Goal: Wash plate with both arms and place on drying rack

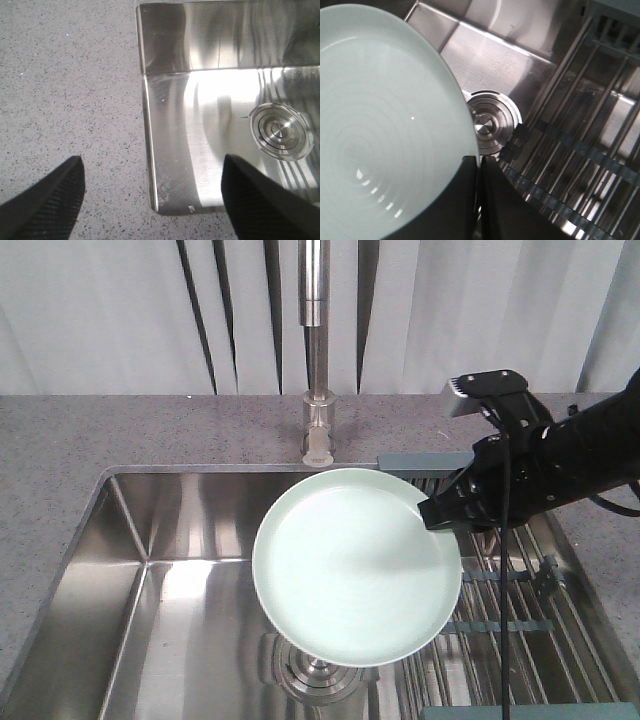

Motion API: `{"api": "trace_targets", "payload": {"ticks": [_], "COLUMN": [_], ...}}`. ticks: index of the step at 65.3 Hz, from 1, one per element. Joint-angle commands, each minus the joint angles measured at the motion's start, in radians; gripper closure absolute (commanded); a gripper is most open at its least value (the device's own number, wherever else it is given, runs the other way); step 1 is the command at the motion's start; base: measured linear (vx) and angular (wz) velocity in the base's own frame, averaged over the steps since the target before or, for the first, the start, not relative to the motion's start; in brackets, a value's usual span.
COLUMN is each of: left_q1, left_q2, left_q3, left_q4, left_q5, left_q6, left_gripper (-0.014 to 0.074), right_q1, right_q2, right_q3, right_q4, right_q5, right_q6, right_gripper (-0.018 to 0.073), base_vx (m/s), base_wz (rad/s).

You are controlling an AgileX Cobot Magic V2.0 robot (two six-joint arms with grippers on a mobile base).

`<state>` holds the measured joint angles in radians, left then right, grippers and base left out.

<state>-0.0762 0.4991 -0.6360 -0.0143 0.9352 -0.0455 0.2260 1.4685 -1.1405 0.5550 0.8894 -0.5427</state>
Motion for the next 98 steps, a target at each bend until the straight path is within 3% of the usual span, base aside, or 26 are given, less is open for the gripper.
{"api": "trace_targets", "payload": {"ticks": [1,24,42,64,87,98], "left_q1": [0.004,0.004,0.004,0.004,0.004,0.004], "left_q2": [0.008,0.008,0.008,0.008,0.008,0.008], "left_q3": [-0.024,-0.024,-0.024,-0.024,-0.024,-0.024], "left_q4": [-0.003,-0.003,-0.003,-0.003,-0.003,-0.003], "left_q5": [-0.055,-0.055,-0.055,-0.055,-0.055,-0.055], "left_q6": [-0.006,-0.006,-0.006,-0.006,-0.006,-0.006], "left_gripper": [0.0062,0.0062,0.0062,0.0062,0.0062,0.0062], "right_q1": [0.047,0.161,0.166,0.097,-0.046,-0.101], "right_q2": [-0.039,0.07,0.217,0.336,0.305,0.224], "right_q3": [-0.024,-0.158,-0.351,-0.562,-0.555,-0.44], "right_q4": [0.033,0.034,0.028,0.029,0.029,0.033], "right_q5": [-0.059,-0.091,-0.068,-0.005,0.054,0.005], "right_q6": [0.002,0.038,0.037,0.037,0.049,0.03], "right_gripper": [0.0564,0.0564,0.0564,0.0564,0.0564,0.0564], "base_vx": [0.0,0.0,0.0,0.0,0.0,0.0], "base_wz": [0.0,0.0,0.0,0.0,0.0,0.0]}}
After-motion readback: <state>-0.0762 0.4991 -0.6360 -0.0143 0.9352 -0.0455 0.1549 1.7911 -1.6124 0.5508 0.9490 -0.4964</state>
